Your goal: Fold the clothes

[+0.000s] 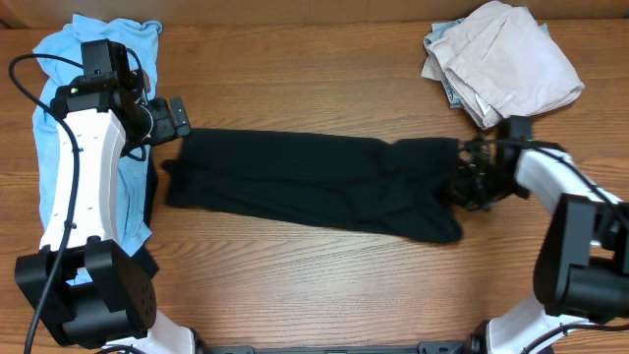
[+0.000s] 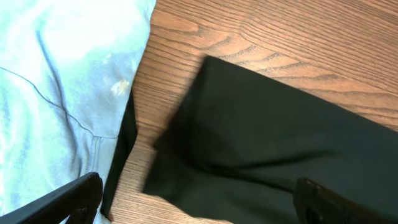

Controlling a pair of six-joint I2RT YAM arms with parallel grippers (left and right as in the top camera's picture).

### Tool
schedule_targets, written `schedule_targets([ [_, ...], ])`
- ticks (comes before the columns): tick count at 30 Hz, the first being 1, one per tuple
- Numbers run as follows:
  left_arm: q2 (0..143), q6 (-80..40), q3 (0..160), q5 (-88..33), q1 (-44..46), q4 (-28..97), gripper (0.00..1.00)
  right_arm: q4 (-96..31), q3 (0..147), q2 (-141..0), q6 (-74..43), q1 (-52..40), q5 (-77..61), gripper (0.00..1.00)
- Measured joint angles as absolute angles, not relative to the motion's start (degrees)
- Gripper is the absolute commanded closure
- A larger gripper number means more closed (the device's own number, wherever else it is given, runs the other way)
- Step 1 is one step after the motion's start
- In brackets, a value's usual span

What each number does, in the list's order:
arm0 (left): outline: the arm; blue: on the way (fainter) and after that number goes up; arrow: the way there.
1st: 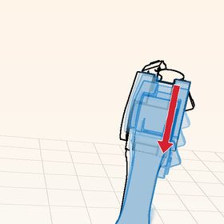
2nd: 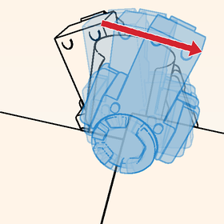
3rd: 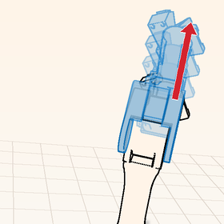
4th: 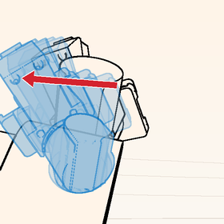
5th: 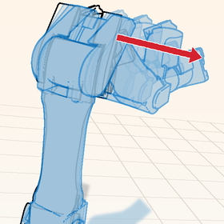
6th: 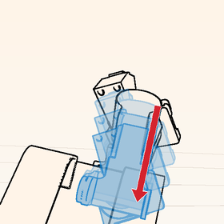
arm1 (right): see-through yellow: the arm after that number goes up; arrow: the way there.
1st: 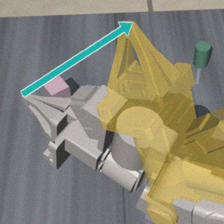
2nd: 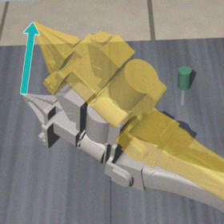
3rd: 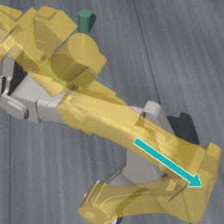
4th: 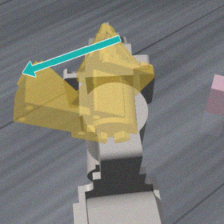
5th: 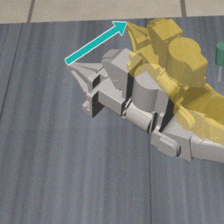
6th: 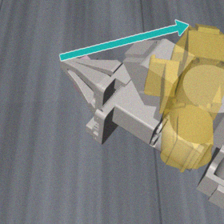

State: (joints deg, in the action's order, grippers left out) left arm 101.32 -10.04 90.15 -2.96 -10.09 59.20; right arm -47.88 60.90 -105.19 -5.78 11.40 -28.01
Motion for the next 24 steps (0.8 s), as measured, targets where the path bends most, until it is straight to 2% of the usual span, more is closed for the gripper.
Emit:
schedule_targets([
  [3,101.32,-10.04,90.17,-3.46,-10.09,59.22,0.00,-50.70,62.63,-105.19,-5.32,15.62,-25.36,0.96],
  [4,101.32,-9.87,90.15,-3.73,-10.09,59.24,0.00,-51.29,63.20,-105.19,-5.17,16.69,-24.77,0.93],
  [6,101.32,-8.67,90.15,-4.89,-10.09,59.31,0.00,-51.99,64.25,-105.19,-5.19,18.09,-23.83,0.49],
  [8,101.34,-6.57,90.15,-6.96,-10.09,59.40,0.00,-52.21,64.88,-105.19,-4.75,18.55,-23.27,0.27],
  [10,101.60,-3.51,90.15,-9.76,-10.09,59.61,0.00,-52.34,65.08,-105.19,-4.62,18.55,-23.05,0.17],
  [14,104.36,2.79,90.15,-15.27,-10.09,60.05,0.00,-52.73,65.10,-105.19,-4.27,18.39,-22.61,0.13],
  [24,120.66,15.11,90.08,-30.06,-10.09,60.55,0.00,-53.56,65.12,-105.19,-4.27,18.37,-21.78,0.11],
])
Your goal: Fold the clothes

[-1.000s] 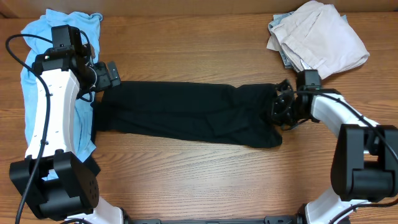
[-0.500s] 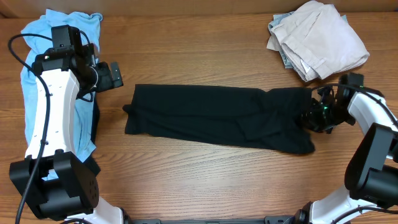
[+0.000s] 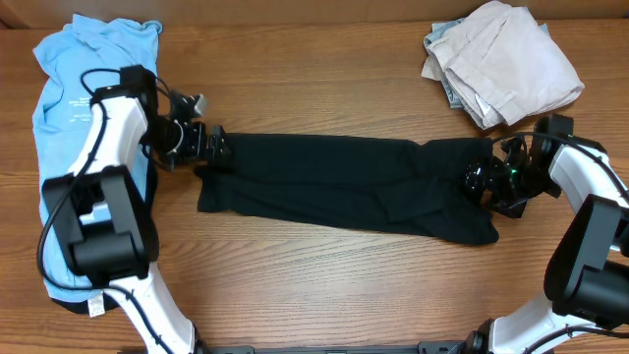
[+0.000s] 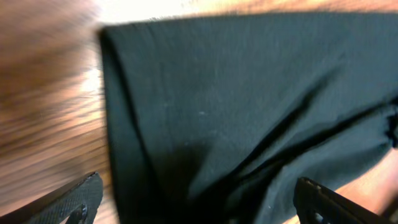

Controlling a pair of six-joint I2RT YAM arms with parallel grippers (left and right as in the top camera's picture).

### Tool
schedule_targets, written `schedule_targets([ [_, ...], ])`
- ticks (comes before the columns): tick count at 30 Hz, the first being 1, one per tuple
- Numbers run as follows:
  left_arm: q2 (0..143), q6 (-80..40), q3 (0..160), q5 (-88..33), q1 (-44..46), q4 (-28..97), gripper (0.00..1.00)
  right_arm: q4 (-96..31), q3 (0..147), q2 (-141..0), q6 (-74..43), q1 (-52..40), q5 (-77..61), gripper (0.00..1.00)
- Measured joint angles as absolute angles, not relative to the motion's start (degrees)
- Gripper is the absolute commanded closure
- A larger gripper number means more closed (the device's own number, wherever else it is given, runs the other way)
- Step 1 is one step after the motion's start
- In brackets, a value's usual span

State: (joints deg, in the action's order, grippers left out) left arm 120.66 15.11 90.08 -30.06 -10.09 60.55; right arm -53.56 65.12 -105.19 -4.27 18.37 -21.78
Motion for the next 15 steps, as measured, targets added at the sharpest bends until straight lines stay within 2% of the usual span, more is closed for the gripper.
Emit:
schedule_targets([
  [7,123.85,19.11,90.04,-32.38,-8.56,63.24,0.00,-53.52,65.12,-105.19,-4.27,18.37,-20.95,0.08],
  [12,123.85,19.62,90.04,-31.18,-5.80,63.11,0.09,-53.30,65.12,-105.19,-4.25,18.39,-20.73,0.08],
  [15,123.85,16.19,90.04,-26.15,-3.70,62.98,0.16,-53.30,65.14,-105.19,-4.27,18.37,-20.69,0.08],
])
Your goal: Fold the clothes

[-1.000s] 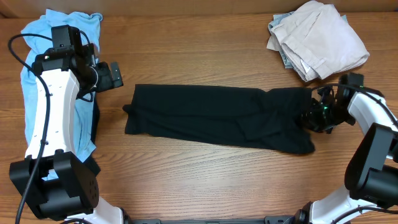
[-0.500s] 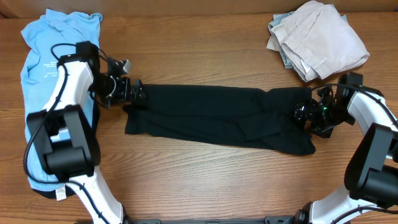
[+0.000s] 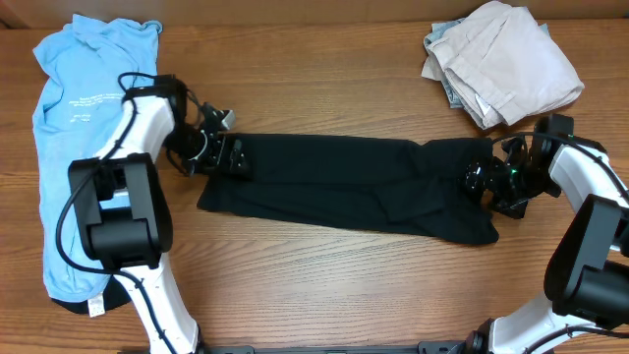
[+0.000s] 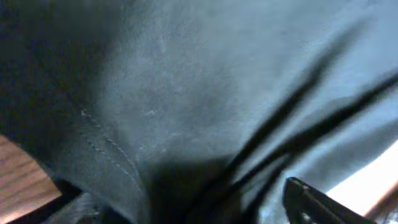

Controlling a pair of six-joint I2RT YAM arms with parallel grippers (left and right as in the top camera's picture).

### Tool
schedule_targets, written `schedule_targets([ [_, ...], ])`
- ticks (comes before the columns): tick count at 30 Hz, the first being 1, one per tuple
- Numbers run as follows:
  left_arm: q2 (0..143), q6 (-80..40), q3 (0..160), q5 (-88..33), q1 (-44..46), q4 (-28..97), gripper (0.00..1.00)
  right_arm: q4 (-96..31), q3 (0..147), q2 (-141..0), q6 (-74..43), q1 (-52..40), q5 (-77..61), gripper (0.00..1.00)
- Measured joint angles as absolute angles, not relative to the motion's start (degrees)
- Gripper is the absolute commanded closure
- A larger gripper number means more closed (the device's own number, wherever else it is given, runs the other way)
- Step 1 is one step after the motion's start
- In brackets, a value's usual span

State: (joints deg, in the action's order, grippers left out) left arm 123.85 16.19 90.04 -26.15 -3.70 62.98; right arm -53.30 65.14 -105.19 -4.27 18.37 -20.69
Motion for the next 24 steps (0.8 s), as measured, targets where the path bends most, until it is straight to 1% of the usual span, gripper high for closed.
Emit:
schedule_targets([
  [6,123.70,3.88,90.39,-13.04,0.89,62.11,0.25,-53.32,65.14,-105.19,-4.29,18.37,-20.60,0.09],
  [9,123.72,-2.68,90.37,-7.86,1.52,61.95,0.35,-53.30,65.14,-105.19,-4.27,18.37,-20.56,0.09],
  [10,123.72,-4.84,90.37,-6.50,1.45,61.67,0.38,-53.32,65.14,-105.19,-4.23,18.39,-20.58,0.11],
  [12,123.72,-8.01,90.26,-4.60,1.41,60.84,0.43,-53.30,65.14,-105.19,-4.21,18.39,-20.56,0.12],
  [16,123.70,-13.45,89.65,-2.11,1.54,59.07,0.56,-53.30,65.14,-105.19,-4.25,18.37,-20.56,0.14],
  [17,123.63,-14.44,89.41,-1.58,1.61,58.61,0.64,-53.34,65.14,-105.19,-4.29,18.39,-20.56,0.15],
  [19,123.26,-16.03,88.79,-1.21,1.96,57.58,0.86,-53.39,65.14,-105.19,-4.25,18.39,-20.58,0.15],
  [20,123.11,-16.58,88.51,-1.28,2.11,57.10,0.94,-53.41,65.14,-105.19,-4.27,18.39,-20.58,0.16],
  [21,123.00,-16.64,88.42,-1.28,2.37,56.82,0.96,-53.43,65.14,-105.19,-4.27,18.37,-20.58,0.17],
  [24,122.91,-17.08,88.38,-0.80,3.57,56.88,0.96,-53.65,65.14,-105.19,-4.25,18.39,-20.58,0.20],
])
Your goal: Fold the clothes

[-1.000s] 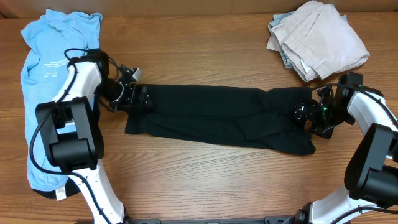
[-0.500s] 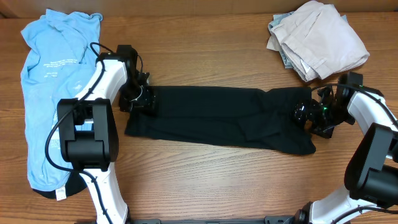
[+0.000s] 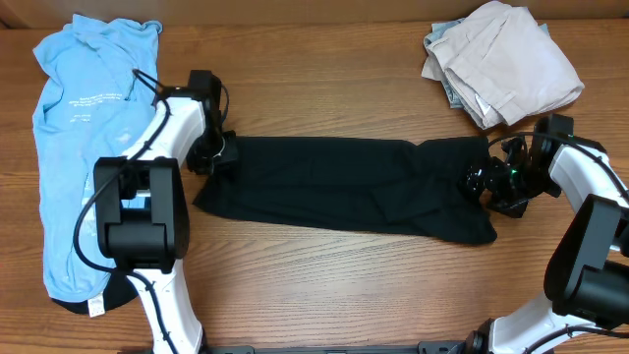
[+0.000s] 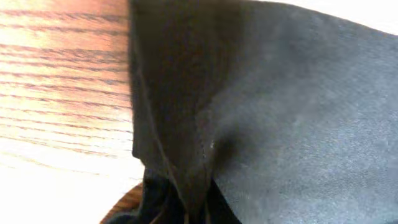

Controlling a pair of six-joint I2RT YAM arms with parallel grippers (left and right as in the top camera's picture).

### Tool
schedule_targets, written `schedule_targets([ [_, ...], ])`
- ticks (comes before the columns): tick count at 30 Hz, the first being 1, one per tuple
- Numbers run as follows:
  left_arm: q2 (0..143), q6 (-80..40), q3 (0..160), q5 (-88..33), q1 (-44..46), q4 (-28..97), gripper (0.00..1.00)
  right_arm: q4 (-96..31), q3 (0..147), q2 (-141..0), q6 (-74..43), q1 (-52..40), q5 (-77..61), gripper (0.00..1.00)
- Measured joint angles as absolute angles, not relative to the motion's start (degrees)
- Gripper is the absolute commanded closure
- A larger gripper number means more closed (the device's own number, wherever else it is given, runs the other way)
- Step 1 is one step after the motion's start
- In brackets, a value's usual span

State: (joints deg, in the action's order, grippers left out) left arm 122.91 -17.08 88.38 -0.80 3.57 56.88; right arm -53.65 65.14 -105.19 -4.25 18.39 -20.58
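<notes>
A long black garment [image 3: 334,182] lies flat across the middle of the wooden table [image 3: 314,295], running left to right. My left gripper [image 3: 218,159] is at its left end. In the left wrist view that gripper [image 4: 189,208] is shut on a pinched fold of the black cloth [image 4: 298,93], which bunches up between the jaws. At the garment's right end my right gripper [image 3: 484,183] is shut on the cloth, close to the tabletop.
A light blue shirt [image 3: 79,118] lies spread down the left side of the table, under the left arm's base. A folded beige pile [image 3: 506,59] sits at the back right corner. Bare wood [image 4: 62,81] shows left of the black cloth.
My left gripper was open over the garment's left end and is now shut on a fold of that edge, with the wrist turned. The right gripper and the garment have not moved.
At first the black garment lay further left, its end against the blue shirt, with the right gripper on its right end and the left gripper open above the left end. Then the garment lay shifted right. The left gripper came down on the left edge and now grips it.
</notes>
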Motion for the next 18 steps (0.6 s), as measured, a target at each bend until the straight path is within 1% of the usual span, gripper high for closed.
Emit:
schedule_targets([
  [2,122.91,-17.26,88.55,-0.75,3.68,58.13,0.96,-53.76,65.14,-105.19,-4.27,18.37,-20.58,0.21],
  [7,124.09,-17.23,91.35,0.43,2.15,69.80,0.96,-54.26,65.14,-105.19,-4.36,18.37,-20.75,0.23],
  [12,124.92,-17.21,101.80,8.14,-1.72,81.65,0.96,-54.46,65.14,-105.19,-4.49,17.87,-21.06,0.23],
  [18,124.92,-16.34,109.71,14.35,-3.49,86.39,0.96,-54.35,65.14,-105.19,-4.45,15.20,-21.19,0.23],
])
